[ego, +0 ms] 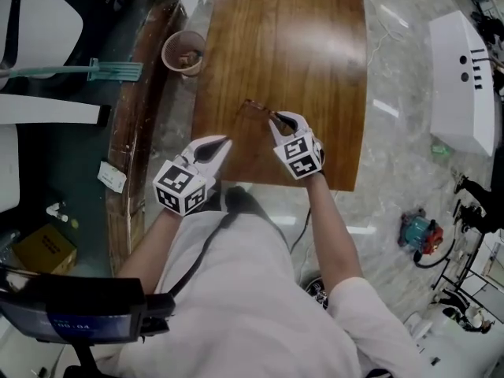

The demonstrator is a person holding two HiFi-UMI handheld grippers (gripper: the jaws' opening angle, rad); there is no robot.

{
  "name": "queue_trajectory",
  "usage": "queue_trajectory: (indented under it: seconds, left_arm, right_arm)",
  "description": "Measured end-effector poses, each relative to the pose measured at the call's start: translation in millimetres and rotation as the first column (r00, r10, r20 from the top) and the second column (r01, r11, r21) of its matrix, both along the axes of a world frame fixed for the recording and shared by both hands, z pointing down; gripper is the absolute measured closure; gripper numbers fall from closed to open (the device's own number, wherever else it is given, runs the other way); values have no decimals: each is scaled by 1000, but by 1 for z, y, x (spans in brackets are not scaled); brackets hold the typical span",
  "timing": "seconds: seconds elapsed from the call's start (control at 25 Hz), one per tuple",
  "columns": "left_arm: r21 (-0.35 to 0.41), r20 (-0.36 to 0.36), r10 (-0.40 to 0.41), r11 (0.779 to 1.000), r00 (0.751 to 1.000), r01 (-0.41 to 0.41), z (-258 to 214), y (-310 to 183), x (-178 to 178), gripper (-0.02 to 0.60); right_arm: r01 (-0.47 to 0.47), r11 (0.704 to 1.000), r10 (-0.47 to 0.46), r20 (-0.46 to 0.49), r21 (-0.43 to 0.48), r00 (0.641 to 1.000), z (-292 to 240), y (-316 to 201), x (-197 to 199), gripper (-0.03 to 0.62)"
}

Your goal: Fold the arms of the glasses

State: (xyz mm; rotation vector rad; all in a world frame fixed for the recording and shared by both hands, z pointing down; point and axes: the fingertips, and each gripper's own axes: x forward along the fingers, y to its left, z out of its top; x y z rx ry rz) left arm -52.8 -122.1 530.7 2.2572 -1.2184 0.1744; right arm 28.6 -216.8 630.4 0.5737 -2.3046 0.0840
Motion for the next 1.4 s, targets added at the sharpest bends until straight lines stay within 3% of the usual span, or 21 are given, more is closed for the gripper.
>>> queue_trajectory:
  seconds: [0.36,0.72,1.04,1.16,1.24,1.4]
  left_arm:
    - [-58,-27,39,997,999,-41,24,-8,-16,575]
    - [-76,-42,30,997,999,-34,29,-12,-38,575]
    - [-84,-45,27,996,999,-31,34,-10,-49,575]
    - [-76,-53,35,996,998,-39,31,-13,-52,574]
    - [-71,-72,58,995,996,-63,25,-17,-52,535]
    - [-23,-113,121,992,986,-125,-1,-25,-48,511]
  right_arm:
    - [163,982,-179,-192,-96,965,42,-18,-22,514]
    - [201,952,-246,-184,-233,952,58,-26,-24,534]
    - [202,934,-238,-93,-295,967,51,-24,-26,559]
    - [170,943,-176,4,-286,984,27,-22,-24,560]
    - [139,949,-118,88,-284,989,4,-20,-19,560]
    - [73,961,-8,239,-267,971,-41,-18,1,560]
